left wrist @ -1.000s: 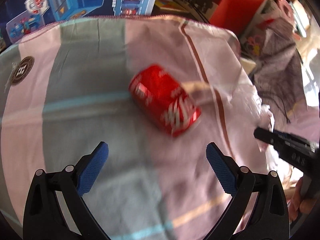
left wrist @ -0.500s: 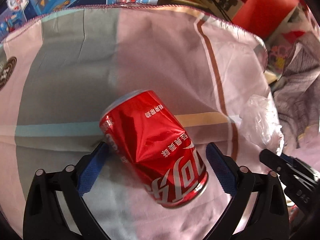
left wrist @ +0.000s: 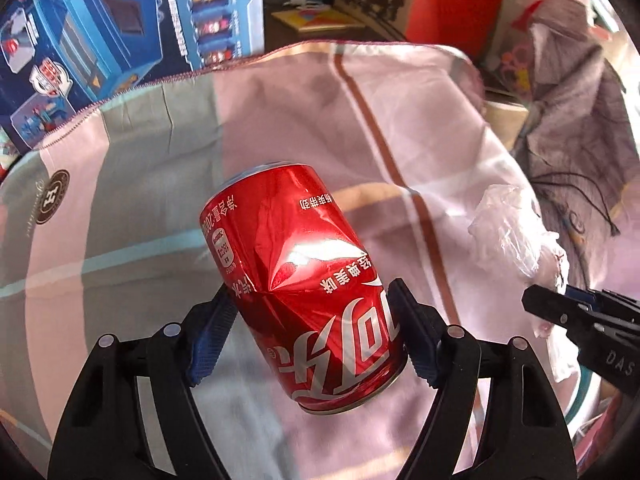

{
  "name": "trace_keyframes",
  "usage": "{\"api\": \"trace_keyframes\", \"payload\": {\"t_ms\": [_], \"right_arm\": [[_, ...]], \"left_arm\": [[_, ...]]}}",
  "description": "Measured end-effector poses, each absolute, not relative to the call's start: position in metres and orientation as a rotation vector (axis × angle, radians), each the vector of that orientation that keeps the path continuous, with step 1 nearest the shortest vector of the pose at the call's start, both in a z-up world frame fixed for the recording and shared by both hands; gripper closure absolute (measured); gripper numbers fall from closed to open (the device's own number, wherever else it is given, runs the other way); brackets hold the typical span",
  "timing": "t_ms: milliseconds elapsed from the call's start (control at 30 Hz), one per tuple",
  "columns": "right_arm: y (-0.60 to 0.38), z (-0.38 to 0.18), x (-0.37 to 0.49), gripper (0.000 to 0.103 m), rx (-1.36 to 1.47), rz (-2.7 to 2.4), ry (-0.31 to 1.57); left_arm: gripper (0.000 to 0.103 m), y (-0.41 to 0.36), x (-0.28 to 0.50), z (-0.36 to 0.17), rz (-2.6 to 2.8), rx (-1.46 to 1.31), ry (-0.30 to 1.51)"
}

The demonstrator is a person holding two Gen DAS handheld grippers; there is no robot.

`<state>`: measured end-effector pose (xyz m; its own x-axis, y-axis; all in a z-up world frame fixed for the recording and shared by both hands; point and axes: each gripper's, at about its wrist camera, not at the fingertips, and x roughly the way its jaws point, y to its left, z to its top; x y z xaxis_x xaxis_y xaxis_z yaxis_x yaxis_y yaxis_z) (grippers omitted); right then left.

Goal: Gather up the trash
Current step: 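Carry the red can and plastic bag over the teal bin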

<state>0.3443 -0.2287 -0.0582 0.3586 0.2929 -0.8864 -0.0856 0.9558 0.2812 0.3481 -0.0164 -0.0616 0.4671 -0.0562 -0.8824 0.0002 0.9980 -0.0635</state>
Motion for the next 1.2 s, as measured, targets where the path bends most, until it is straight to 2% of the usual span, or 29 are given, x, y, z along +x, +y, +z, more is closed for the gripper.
{"api": "trace_keyframes", "payload": {"t_ms": [600,1200], "right_arm": [[-0.345,-0.048,0.202,0.074,0.401,0.155,1.122],[-0.453,-0.053,0.085,0.073,0.590,0.071,0.999]], "left_arm": [[0.027,-0.109,0.225,-0.023,-0.248,0.059,1.051],[0.027,-0.203,0.146,-0.023,-0.390,0.178,1.061]]}}
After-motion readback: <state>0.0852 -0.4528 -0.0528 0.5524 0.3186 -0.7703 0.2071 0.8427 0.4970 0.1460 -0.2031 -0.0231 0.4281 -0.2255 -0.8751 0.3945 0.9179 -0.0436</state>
